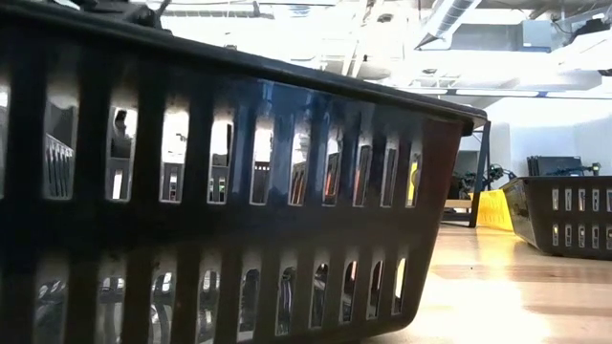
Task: Stack baskets on shelf by color
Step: Stack the bottom yellow bin on top of the other yellow bin on the shelf
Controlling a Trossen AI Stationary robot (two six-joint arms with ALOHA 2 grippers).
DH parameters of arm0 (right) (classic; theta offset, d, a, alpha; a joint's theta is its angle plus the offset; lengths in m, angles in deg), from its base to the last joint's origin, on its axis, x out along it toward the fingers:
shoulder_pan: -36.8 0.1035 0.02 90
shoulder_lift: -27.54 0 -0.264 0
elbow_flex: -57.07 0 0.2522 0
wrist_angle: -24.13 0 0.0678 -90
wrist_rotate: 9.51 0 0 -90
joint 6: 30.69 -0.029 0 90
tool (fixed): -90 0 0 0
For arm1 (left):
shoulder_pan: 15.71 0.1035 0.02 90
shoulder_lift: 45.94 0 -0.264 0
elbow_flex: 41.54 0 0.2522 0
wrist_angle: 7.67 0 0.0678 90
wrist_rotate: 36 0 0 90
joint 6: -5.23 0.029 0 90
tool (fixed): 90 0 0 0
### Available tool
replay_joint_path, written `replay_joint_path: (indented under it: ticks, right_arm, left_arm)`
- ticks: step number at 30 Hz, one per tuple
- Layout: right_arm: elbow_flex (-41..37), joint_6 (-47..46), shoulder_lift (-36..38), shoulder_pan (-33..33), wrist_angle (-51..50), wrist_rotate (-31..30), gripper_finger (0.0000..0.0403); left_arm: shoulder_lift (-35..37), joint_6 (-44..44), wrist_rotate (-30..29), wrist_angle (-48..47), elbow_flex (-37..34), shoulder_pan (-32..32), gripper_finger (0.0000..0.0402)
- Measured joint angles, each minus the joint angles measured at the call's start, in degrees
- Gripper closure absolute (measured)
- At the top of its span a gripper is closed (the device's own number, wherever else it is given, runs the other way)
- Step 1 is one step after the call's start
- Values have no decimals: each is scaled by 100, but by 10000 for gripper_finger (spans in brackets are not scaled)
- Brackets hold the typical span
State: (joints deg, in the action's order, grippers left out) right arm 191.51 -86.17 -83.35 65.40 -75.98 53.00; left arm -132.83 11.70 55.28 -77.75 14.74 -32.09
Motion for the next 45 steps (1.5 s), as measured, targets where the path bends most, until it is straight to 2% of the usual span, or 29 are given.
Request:
replay_joint_path:
  ticks: [3,5,11,19,22,27,30,32,38,45]
  right_arm:
    - [0,0,0,26,2,2,399]
    - [0,-3,0,15,8,11,399]
    - [0,-45,0,15,16,17,400]
    - [0,-208,0,8,163,-175,400]
    - [0,-244,0,-30,272,-594,401]
    - [0,-838,0,-122,260,-1854,401]
    - [0,-984,0,-247,270,-2398,400]
    - [0,-967,0,-382,291,-2518,399]
    - [0,81,0,-858,772,-2351,393]
    - [0,1014,0,-1571,1593,-931,324]
  left_arm:
    - [-262,-246,-86,-7,119,23,365]
    - [-334,-400,-85,-13,228,77,389]
    - [-136,-660,-406,40,760,327,401]
    - [427,-1624,-1602,94,2035,732,401]
    - [492,-2014,-1926,71,2486,872,401]
    - [471,-2509,-2548,350,2892,1041,401]
    - [462,-2837,-2486,816,2896,1139,401]
    - [462,-2950,-2334,1042,2900,1165,401]
    - [462,-2861,-2260,1117,2900,1163,401]
    - [462,-2759,-2277,1102,2900,1204,401]
